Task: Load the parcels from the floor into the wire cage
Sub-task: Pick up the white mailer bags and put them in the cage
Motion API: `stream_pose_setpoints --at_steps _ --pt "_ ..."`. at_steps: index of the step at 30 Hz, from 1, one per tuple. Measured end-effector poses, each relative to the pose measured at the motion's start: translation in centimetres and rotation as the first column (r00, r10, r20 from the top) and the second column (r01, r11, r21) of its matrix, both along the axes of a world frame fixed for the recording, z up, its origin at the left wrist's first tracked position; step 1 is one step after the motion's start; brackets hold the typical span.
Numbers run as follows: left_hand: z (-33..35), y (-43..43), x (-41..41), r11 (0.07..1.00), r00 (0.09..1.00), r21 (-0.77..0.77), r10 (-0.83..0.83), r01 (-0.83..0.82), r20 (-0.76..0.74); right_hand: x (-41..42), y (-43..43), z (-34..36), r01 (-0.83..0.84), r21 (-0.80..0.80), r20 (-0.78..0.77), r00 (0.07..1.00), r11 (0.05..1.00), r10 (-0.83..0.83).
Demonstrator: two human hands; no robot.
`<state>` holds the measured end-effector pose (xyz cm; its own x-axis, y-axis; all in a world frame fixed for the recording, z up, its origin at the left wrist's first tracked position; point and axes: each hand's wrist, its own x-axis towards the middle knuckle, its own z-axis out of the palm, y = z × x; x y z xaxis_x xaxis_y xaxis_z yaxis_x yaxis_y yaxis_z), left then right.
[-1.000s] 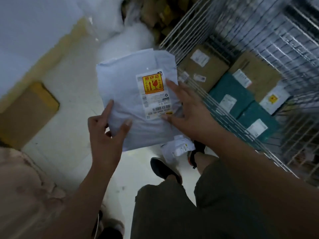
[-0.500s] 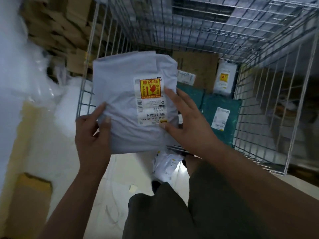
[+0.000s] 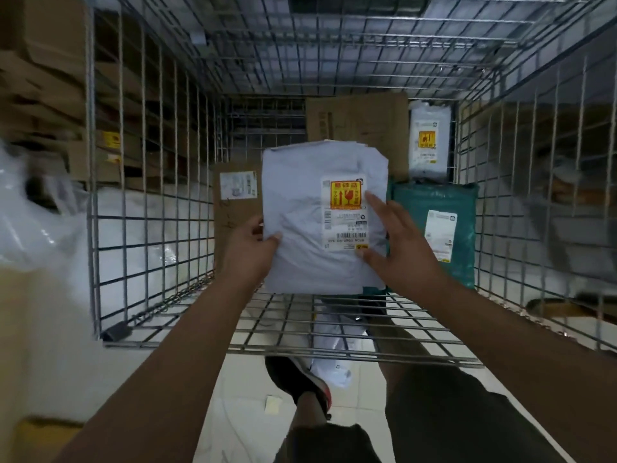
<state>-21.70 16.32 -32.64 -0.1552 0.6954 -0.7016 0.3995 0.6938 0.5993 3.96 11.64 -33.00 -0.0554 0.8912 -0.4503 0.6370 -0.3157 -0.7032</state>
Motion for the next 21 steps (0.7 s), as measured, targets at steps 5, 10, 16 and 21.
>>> stream_pose_setpoints --at_steps 5,10,16,21 --pt "-3.8 0.7 -2.4 0.992 0.999 -0.121 -0.024 0.02 -0.031 -1.9 -0.6 -4.3 -0.065 -0.088 0.012 0.998 0.994 0.066" --pt "-7.4 0.6 -6.0 0.974 0.958 -0.192 -0.165 0.121 -0.236 -6.4 -0.1 -8.9 -0.211 -0.196 -0.076 0.977 0.958 0.2" --pt "-13.1 1.0 -10.2 0.953 0.971 -0.267 -0.187 0.142 -0.152 -13.3 1.9 -16.3 -0.121 -0.431 -0.292 0.956 0.894 -0.011" --pt "-17.6 0.9 -11.2 0.915 0.926 -0.393 -0.224 0.093 -0.303 -16.9 2.5 -21.4 -0.057 -0.562 -0.397 0.894 0.825 -0.209"
